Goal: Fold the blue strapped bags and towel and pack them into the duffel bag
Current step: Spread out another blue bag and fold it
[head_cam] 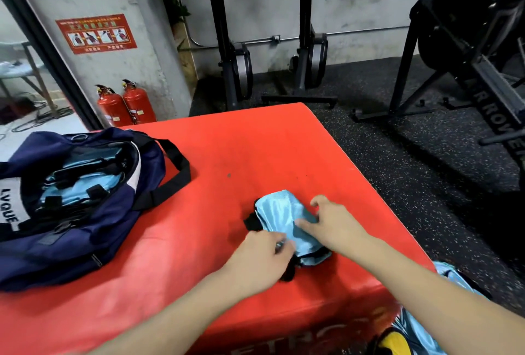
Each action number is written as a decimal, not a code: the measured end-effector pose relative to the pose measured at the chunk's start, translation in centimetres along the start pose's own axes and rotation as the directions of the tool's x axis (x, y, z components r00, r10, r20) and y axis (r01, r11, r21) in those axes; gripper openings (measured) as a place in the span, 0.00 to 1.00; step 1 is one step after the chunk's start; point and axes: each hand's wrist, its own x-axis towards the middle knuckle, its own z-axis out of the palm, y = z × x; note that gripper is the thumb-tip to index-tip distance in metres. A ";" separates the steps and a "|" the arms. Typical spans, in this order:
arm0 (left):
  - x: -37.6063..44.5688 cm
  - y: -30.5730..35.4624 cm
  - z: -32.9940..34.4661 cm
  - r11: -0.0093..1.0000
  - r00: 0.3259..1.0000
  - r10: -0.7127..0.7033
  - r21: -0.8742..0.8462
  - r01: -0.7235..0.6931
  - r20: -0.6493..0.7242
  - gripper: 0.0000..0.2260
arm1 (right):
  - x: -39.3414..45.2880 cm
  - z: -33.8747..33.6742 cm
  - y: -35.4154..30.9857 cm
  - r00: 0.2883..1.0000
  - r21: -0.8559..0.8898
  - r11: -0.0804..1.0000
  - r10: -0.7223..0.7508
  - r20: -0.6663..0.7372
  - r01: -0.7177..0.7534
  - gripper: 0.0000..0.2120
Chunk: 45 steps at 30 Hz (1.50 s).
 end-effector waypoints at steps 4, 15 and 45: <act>-0.4 -0.1 0.1 0.991 0.997 -0.019 -0.133 0.029 0.077 0.05 | -0.4 0.1 -1.1 0.996 0.055 0.995 0.086 0.001 -0.085 0.28; 2.5 -4.4 -5.8 0.948 0.973 0.092 -0.281 -0.150 -0.210 0.15 | -0.1 -1.8 -2.5 0.917 0.644 0.721 -0.032 0.398 -0.254 0.13; -12.5 -15.9 -15.6 0.747 0.812 -0.284 -0.648 -0.146 -0.510 0.10 | -3.5 4.9 -21.8 0.745 0.832 0.442 -0.417 0.521 -0.334 0.19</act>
